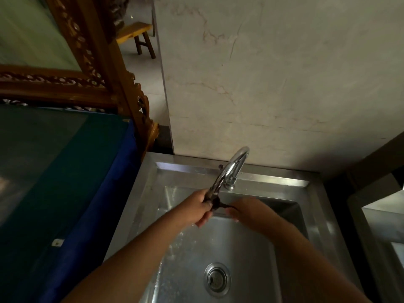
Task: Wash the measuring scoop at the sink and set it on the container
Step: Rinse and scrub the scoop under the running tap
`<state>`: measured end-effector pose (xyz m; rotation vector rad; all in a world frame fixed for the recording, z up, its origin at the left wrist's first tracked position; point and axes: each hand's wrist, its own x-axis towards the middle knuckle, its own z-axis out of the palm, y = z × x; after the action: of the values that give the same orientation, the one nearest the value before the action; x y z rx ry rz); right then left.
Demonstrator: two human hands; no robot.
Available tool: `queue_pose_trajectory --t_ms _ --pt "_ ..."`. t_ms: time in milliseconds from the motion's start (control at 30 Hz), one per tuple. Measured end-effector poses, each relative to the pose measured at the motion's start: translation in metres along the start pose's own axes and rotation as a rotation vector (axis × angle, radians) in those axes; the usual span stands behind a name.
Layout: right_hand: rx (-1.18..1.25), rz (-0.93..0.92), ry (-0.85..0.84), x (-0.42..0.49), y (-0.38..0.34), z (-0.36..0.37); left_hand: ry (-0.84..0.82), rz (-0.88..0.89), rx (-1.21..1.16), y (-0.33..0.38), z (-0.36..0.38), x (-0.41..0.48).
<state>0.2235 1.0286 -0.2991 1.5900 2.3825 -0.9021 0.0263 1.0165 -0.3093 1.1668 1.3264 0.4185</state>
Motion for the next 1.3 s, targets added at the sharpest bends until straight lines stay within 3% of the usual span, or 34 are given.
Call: queue_pose_trajectory --t_ms 100,200,267,367,467,533,633,767,1000,1100,1200,1233,1300 --pt "-0.251 -0.036 -0.005 0.004 0.002 -0.022 -0.084 0.031 0.128 0.009 -0.01 -0.002" --pt "-0.196 -0.071 0.061 0.003 -0.001 -0.018 -0.021 0.072 -0.141 0.015 -0.011 -0.006" --pt "0.02 -0.072 0.123 -0.001 -0.007 -0.004 0.129 0.106 -0.454 0.015 -0.002 -0.01" --pt "0.431 -0.013 0.214 -0.004 -0.026 0.024 0.22 0.155 -0.934 0.007 0.018 -0.011" --pt "0.829 0.038 0.24 -0.004 -0.047 0.052 0.313 0.124 -1.12 0.002 0.038 -0.004" --pt "1.011 0.03 0.247 -0.005 -0.055 0.065 0.381 0.096 -1.067 0.002 0.047 -0.001" --pt "1.067 0.009 0.248 -0.009 -0.048 0.071 0.319 0.079 -0.847 -0.005 0.045 -0.001" --pt "0.698 0.011 0.139 -0.009 -0.018 0.058 0.251 0.087 -0.194 -0.012 0.016 0.001" --pt "0.19 -0.004 -0.103 -0.006 -0.001 0.014 0.166 0.227 0.481 -0.008 -0.001 -0.009" --pt "0.039 -0.018 -0.111 -0.007 -0.007 -0.002 0.18 0.281 0.716 -0.003 -0.003 -0.008" --pt "0.191 -0.006 -0.021 -0.011 -0.007 0.0 0.33 0.307 0.645 -0.001 0.0 -0.006" --pt "0.292 0.0 0.002 -0.012 -0.007 0.006 0.369 0.294 0.486 -0.002 0.005 -0.006" --pt "0.512 -0.007 0.045 -0.015 -0.012 0.025 0.377 0.248 -0.078 -0.006 0.015 -0.006"
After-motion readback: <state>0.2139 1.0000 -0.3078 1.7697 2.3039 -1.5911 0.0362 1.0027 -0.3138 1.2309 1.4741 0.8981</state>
